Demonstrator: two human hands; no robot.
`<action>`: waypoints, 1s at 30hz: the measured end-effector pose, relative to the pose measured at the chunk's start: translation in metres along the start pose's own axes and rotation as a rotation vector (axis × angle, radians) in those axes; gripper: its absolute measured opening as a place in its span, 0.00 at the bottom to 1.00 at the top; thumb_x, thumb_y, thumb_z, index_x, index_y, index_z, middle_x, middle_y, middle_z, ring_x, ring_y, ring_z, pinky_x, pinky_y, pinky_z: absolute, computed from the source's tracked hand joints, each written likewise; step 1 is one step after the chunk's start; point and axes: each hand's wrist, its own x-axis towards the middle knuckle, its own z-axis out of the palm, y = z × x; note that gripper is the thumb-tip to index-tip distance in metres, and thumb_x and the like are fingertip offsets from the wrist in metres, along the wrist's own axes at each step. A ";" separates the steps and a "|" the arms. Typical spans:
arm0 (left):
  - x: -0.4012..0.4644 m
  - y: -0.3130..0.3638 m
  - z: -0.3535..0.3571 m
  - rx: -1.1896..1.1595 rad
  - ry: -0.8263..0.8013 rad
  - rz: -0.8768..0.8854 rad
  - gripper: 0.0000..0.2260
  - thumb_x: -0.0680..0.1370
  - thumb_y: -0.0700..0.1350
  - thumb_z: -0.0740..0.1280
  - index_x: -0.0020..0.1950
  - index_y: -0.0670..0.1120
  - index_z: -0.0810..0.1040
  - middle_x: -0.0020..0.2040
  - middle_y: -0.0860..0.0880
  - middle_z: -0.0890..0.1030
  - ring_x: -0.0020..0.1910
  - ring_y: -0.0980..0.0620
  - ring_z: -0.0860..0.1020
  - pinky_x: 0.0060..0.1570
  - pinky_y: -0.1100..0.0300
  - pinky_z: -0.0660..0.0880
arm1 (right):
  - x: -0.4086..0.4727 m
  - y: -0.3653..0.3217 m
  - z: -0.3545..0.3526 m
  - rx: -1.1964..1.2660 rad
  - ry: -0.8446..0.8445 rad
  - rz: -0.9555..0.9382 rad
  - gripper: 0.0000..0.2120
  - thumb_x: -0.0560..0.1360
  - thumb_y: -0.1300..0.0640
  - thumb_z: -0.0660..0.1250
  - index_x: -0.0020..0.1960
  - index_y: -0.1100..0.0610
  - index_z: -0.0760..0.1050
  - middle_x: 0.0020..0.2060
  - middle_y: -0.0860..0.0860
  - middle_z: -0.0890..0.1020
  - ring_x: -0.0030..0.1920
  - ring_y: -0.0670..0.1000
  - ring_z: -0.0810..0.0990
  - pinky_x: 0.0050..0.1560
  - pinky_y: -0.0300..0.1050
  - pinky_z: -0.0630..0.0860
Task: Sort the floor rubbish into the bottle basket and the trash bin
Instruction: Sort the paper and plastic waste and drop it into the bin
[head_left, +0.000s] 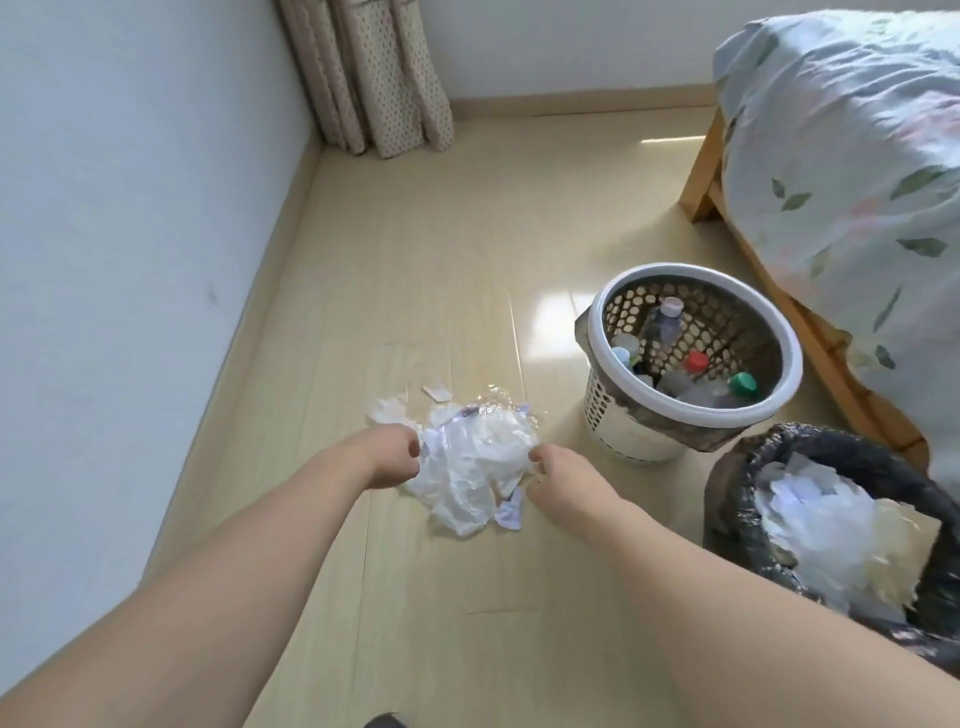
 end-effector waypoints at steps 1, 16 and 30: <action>0.011 -0.011 0.015 -0.040 -0.021 0.000 0.09 0.76 0.43 0.60 0.53 0.45 0.78 0.54 0.46 0.80 0.55 0.45 0.79 0.51 0.56 0.74 | 0.014 -0.001 0.012 -0.016 -0.014 0.014 0.23 0.76 0.62 0.56 0.71 0.56 0.67 0.64 0.53 0.74 0.63 0.54 0.74 0.58 0.45 0.72; 0.130 -0.098 0.149 -0.230 0.248 -0.055 0.14 0.79 0.46 0.60 0.63 0.52 0.76 0.72 0.53 0.67 0.70 0.48 0.63 0.67 0.54 0.65 | 0.170 0.013 0.165 -0.154 -0.003 0.352 0.16 0.75 0.56 0.60 0.62 0.56 0.74 0.67 0.58 0.67 0.64 0.60 0.71 0.57 0.48 0.72; 0.130 -0.119 0.193 -0.066 0.275 -0.214 0.23 0.79 0.43 0.57 0.75 0.49 0.64 0.76 0.53 0.64 0.75 0.52 0.61 0.75 0.53 0.47 | 0.144 0.021 0.148 0.102 -0.121 0.132 0.14 0.79 0.56 0.55 0.35 0.55 0.61 0.30 0.48 0.67 0.29 0.49 0.64 0.29 0.43 0.59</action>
